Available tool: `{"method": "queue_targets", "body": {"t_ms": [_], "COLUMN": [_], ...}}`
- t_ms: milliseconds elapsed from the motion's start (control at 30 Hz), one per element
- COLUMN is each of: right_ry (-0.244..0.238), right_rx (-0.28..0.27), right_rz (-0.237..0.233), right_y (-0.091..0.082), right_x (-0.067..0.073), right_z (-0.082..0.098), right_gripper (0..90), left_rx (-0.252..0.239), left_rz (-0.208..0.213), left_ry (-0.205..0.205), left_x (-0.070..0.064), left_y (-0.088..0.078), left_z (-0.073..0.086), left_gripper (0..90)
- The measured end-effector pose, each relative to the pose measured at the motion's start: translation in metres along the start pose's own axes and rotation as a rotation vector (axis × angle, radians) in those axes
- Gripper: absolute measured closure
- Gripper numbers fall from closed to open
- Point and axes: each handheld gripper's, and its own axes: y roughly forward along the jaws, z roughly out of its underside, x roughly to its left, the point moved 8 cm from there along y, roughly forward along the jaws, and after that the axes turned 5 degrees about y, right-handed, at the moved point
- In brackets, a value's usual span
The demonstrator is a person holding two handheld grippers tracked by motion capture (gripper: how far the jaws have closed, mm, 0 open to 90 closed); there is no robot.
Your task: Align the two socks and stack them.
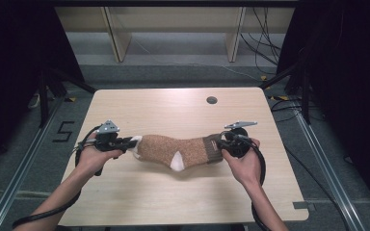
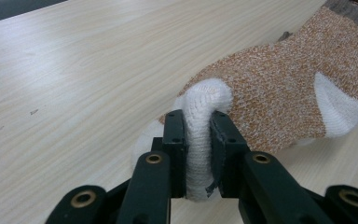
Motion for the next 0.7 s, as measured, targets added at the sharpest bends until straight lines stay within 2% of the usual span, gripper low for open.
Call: {"method": "queue_targets", "body": {"t_ms": [33,100,133,167,233,267,300,333,400,500,533,700], "right_ry": [0.013,0.022,0.012,-0.007,0.041,0.016,0.015,0.009,0.032,0.018,0.014,0.009], "right_rx": [0.002,0.008,0.010,-0.006,0.011,0.009,0.011,0.013,0.021,0.021,0.022,0.031], "right_rz": [0.009,-0.006,0.001,-0.001,0.004,0.007,0.008,0.004,0.007,0.022,0.002,0.004], "right_y": [0.001,0.002,0.003,0.005,0.005,0.005,0.006,0.006,0.007,0.010,0.011,0.015], "right_x": [0.000,0.001,0.000,-0.002,0.001,-0.001,-0.001,-0.001,0.000,-0.002,0.000,-0.001], "right_z": [0.000,0.000,0.000,-0.001,0.000,-0.001,-0.001,-0.001,0.000,-0.001,-0.001,-0.001], "right_gripper": [83.6,83.6,83.6,83.6,83.6,83.6,83.6,83.6,83.6,83.6,83.6,83.6], "left_rx": [-0.005,0.010,0.003,0.018,0.020,0.024,0.014,0.028,0.034,0.034,0.041,0.052], "left_rz": [-0.003,0.003,-0.007,-0.010,-0.013,-0.007,-0.013,-0.015,-0.016,-0.014,-0.016,-0.020], "left_ry": [-0.008,0.004,0.006,0.008,0.011,0.008,-0.006,0.004,0.004,0.001,0.006,0.001], "left_x": [0.000,0.001,0.002,0.003,0.004,0.004,0.004,0.005,0.006,0.006,0.007,0.011], "left_y": [0.001,0.002,0.003,0.003,0.005,0.006,0.007,0.007,0.008,0.010,0.011,0.014], "left_z": [-0.001,0.000,0.000,0.000,0.000,0.001,0.000,0.001,0.002,0.003,0.003,0.006], "left_gripper": [77.4,77.4,77.4,77.4,77.4,77.4,77.4,77.4,77.4,77.4,77.4,77.4]}}
